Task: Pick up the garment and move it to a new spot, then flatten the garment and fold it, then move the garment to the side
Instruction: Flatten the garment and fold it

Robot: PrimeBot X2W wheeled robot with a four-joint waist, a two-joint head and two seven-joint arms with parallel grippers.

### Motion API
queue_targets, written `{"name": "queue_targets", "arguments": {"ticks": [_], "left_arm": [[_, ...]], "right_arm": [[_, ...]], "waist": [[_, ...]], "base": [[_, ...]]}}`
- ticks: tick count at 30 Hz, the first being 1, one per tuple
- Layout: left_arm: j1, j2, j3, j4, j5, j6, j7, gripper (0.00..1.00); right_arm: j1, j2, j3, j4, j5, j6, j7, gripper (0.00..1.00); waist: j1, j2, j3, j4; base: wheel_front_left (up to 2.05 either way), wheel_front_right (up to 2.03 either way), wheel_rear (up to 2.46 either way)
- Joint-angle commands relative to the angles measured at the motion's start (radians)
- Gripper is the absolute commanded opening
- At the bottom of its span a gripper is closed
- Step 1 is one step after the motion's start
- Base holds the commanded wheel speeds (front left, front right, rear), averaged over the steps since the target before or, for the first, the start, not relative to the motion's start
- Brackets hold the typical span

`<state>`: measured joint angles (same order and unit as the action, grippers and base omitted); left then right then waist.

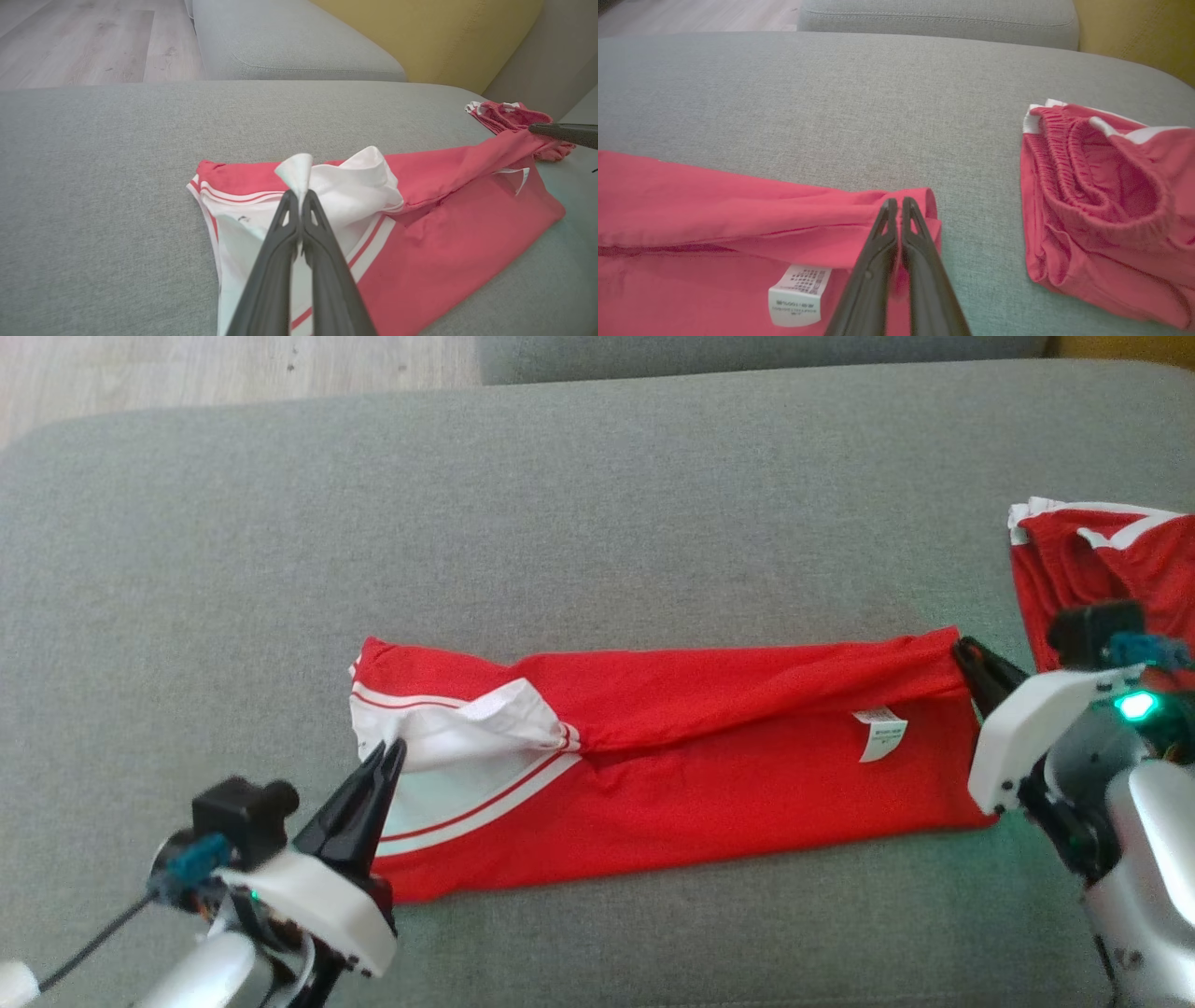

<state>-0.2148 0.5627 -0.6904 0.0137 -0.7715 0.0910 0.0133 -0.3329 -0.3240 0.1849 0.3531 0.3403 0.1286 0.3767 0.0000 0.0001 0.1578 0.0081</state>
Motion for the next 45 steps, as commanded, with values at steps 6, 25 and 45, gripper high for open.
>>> {"name": "queue_targets", "arguments": {"ticks": [6,25,45], "left_arm": [[0.03,0.009,0.038,0.027,0.014,0.015,-0.079,1.0],[0.175,-0.071,0.145,-0.019,-0.011,0.205,-0.24,1.0],[0.229,-0.033,0.168,-0.093,-0.002,0.273,-0.234,1.0]], "right_arm": [[0.077,0.033,-0.059,-0.079,-0.031,0.002,-0.051,1.0],[0.241,0.202,-0.342,-0.105,-0.106,0.002,-0.077,1.0],[0.078,0.205,-0.41,0.345,-0.133,0.002,-0.117,0.0]], "waist": [[0.0,-0.0001,-0.032,-0.005],[0.0,-0.0001,-0.128,0.11],[0.0,-0.0001,-0.131,0.182]], "base": [[0.0,0.0,0.0],[0.0,0.0,0.0],[0.0,0.0,0.0]]}}
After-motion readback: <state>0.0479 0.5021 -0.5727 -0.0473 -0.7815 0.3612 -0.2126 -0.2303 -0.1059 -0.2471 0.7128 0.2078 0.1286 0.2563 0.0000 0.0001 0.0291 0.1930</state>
